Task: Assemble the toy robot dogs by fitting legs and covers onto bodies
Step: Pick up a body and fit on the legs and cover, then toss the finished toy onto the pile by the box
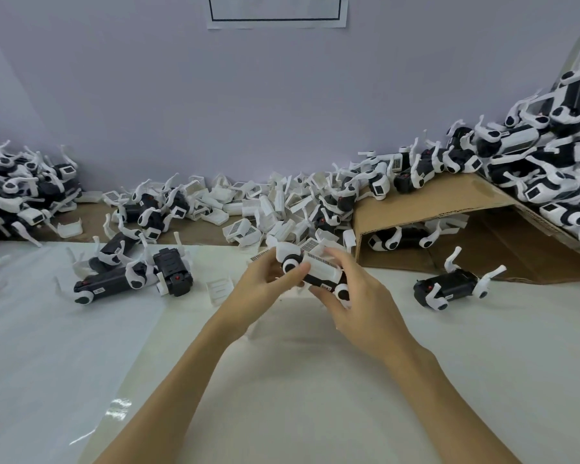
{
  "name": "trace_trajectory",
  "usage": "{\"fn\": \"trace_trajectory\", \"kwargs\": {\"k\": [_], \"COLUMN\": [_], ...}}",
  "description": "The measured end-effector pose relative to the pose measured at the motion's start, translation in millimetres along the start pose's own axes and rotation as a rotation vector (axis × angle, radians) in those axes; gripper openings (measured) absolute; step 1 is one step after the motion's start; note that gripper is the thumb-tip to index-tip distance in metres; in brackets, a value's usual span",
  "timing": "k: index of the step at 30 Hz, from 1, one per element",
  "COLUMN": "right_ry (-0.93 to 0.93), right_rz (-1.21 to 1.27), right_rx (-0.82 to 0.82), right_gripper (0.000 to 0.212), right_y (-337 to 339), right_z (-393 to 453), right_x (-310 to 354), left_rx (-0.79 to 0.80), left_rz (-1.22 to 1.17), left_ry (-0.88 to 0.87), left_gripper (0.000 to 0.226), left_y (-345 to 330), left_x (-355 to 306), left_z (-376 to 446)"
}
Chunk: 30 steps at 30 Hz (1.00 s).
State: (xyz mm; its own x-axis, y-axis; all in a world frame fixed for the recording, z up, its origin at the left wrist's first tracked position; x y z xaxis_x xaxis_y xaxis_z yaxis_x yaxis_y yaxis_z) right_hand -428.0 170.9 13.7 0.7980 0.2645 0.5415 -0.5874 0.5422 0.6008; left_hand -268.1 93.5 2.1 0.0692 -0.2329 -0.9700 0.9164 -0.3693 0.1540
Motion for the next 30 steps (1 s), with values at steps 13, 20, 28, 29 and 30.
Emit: {"fn": "trace_trajectory", "kwargs": {"k": [13,20,28,29,30], "right_ry": [-0.27,-0.895,-0.48,-0.478,-0.487], "right_rz": [0.221,0.972,1.954,1.913,1.854], "right_rx": [0.173,0.234,-0.398,-0.421,-0.403], "right_gripper": [0.034,0.061,0.098,0.094,0.085], "right_y": [-6.8,-7.9,154.9,154.0,145.0], "right_z": [1.8,-3.1,119.5,120.0,116.4], "right_x": [-18.9,-31.8,-56.1,-58.0,-57.6], "left_rx": [-0.159,-0.274,-0.473,-0.492,-0.52], "left_rz": [-0.128,-0.254,-0.232,-0.177,-0.083], "left_ry": [0.071,0.096,-0.011,-0.039,-0.096], "left_gripper": [0.051,0.077,0.061,0.053,0.042], "left_y": [6.0,16.6,50.0,49.9,51.3], "left_x": [9.8,9.2,4.3,2.1,-1.6], "left_z": [5.7,15.6,14.3,13.0,11.0]}}
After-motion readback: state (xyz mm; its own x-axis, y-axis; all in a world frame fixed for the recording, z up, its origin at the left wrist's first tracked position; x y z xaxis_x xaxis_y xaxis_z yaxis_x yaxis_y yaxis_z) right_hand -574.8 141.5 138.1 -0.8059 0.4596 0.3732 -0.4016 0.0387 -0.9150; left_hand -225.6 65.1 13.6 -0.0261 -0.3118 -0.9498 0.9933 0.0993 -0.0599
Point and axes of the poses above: each hand's wrist, its own z-axis towards the middle knuckle, its own y-axis out of the back of the hand, x = y × z, the point moved 7 cm from there along z, towards the middle knuckle, and after that the axes turned 8 degrees about -x, right-handed, at the moved point
